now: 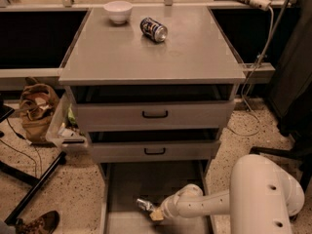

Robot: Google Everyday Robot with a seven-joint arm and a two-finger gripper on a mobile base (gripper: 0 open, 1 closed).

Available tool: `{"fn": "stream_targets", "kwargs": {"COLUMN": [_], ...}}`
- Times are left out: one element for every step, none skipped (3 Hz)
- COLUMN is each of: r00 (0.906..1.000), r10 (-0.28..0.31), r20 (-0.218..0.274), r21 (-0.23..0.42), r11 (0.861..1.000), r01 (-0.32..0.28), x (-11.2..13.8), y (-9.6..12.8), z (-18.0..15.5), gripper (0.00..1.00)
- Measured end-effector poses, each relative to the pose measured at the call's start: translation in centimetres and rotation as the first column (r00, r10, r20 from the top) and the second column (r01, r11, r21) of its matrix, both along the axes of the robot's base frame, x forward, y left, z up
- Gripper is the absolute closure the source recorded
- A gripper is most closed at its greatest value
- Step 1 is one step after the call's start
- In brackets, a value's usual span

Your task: Place redbull can into bottom drawer

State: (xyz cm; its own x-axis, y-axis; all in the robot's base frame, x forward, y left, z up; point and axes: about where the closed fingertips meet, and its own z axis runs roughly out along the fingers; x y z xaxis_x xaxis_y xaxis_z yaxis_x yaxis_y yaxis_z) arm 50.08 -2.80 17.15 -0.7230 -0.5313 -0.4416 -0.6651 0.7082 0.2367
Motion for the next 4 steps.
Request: {"fn": "stream_targets", "kwargs": {"r00": [0.9995, 0.9954, 0.9949, 0.9949], "r10": [0.03, 0.085, 0.09, 0.09], "r20": [-0.013, -0.045, -0.046, -0.046], "r21": [-0.034, -0.077, -0.078, -0.078], "r11": [0.999, 0.993, 0.993, 0.993], "r01": [-0.031, -0.088, -0.094, -0.094], "x": [0.0, -1.0, -1.1, -1.1], "y": [0.7, 1.4, 1.6, 1.6], "z": [-2.4, -4.4, -4.5, -4.5], "gripper": [1.0, 1.0, 1.0, 0.8]}}
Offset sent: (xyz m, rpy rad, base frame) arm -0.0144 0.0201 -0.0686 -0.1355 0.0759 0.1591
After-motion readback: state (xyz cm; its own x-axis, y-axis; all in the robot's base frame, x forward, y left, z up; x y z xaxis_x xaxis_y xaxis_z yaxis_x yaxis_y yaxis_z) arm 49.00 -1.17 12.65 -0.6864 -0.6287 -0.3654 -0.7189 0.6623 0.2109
